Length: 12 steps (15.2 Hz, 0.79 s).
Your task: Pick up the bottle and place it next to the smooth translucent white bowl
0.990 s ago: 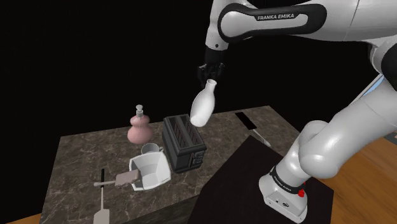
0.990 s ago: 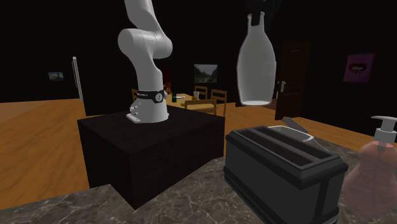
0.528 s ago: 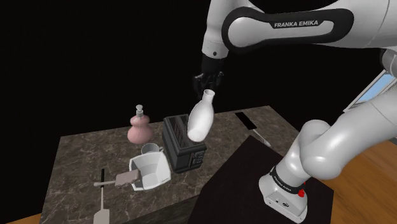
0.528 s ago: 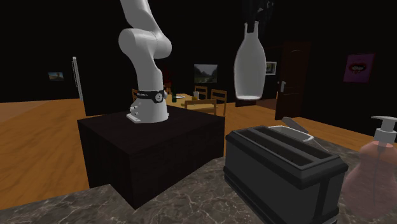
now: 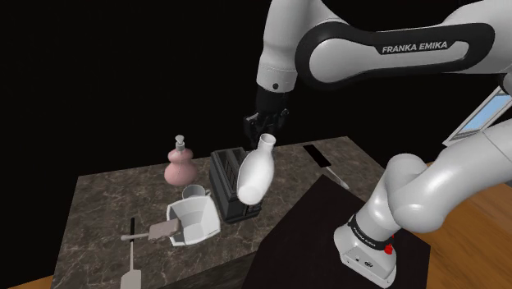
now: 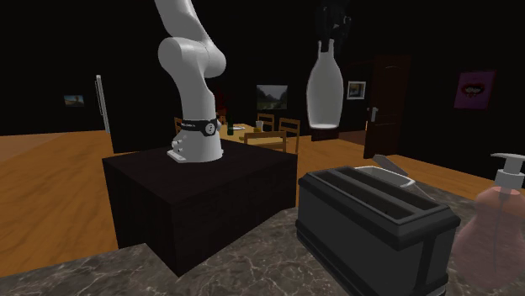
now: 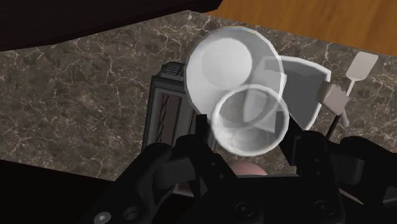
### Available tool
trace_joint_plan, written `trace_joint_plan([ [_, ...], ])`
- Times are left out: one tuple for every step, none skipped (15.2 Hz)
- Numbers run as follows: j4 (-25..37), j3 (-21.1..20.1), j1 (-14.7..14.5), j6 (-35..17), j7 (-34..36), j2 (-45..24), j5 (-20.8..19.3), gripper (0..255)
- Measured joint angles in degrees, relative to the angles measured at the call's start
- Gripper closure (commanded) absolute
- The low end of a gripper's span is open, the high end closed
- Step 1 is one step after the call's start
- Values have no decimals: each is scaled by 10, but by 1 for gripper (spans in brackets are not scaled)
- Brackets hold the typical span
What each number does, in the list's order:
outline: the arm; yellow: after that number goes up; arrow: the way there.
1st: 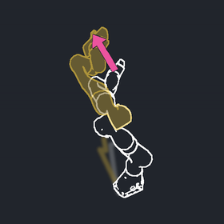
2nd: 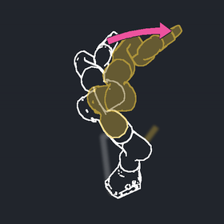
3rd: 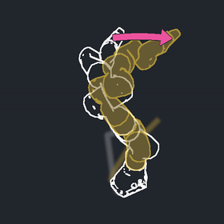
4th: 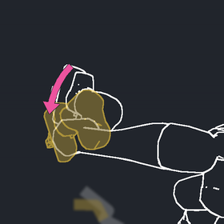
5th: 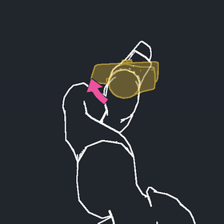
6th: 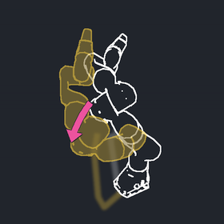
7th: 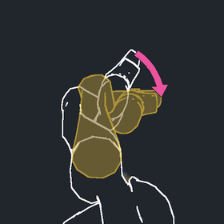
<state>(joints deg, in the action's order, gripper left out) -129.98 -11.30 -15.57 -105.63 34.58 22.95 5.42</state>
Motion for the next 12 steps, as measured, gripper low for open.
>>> trace_joint_plan([
  [-7, -2, -1, -7, 2, 0, 1, 255],
  [-13, -3, -1, -15, 3, -2, 1, 255],
  [-18, -4, -2, -22, 4, -4, 2, 255],
  [-25, -5, -2, -30, 4, -5, 2, 255],
  [-33, -5, -2, -38, 3, -6, 2, 255],
  [-37, -6, -2, -46, 4, -9, 2, 255],
  [-44, -6, -2, -54, 4, -10, 3, 255],
  [-50, -6, -2, -62, 3, -12, 2, 255],
  [-55, -7, -2, -68, 3, -13, 3, 255],
  [-60, -8, -2, -76, 3, -16, 3, 255],
  [-67, -9, -3, -85, 4, -18, 3, 255],
  [-74, -9, -3, -94, 4, -21, 3, 255],
])
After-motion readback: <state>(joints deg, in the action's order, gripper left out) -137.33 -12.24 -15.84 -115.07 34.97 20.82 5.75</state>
